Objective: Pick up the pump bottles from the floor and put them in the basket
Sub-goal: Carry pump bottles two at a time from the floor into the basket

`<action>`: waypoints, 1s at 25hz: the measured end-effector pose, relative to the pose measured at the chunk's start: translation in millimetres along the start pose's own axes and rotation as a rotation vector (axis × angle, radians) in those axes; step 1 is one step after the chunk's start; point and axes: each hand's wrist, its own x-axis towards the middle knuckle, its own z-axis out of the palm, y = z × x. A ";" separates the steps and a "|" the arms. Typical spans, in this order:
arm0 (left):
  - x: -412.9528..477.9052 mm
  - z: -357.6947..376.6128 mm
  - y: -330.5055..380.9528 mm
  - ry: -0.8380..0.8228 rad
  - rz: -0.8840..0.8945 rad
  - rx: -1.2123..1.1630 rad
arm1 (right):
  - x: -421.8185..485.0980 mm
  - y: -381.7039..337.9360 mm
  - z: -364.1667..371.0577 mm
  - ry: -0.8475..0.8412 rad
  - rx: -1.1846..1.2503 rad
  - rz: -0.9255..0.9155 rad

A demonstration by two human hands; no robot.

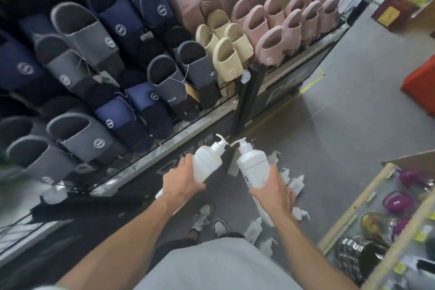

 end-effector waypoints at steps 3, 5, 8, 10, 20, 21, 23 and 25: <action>-23.9 -12.3 -16.9 0.093 -0.097 -0.059 | 3.9 -18.6 -16.2 0.000 -0.090 -0.211; -37.6 -21.9 -33.0 0.142 -0.171 -0.084 | 9.7 -34.4 -26.7 0.008 -0.169 -0.357; -64.5 -34.1 -63.0 0.215 -0.292 -0.105 | 13.7 -68.1 -32.9 0.017 -0.280 -0.540; -84.5 -38.6 -82.8 0.271 -0.365 -0.114 | 10.1 -94.3 -28.4 0.000 -0.307 -0.644; -200.2 -29.1 -189.6 0.398 -0.729 -0.261 | -84.4 -215.5 36.8 -0.089 -0.421 -1.020; -214.7 -24.9 -202.5 0.405 -0.763 -0.282 | -98.0 -225.6 45.6 -0.091 -0.436 -1.063; -249.3 -15.6 -232.0 0.436 -0.831 -0.345 | -132.6 -248.1 64.5 -0.097 -0.480 -1.146; -284.6 -6.0 -262.4 0.454 -0.894 -0.385 | -170.8 -269.5 84.4 -0.110 -0.503 -1.227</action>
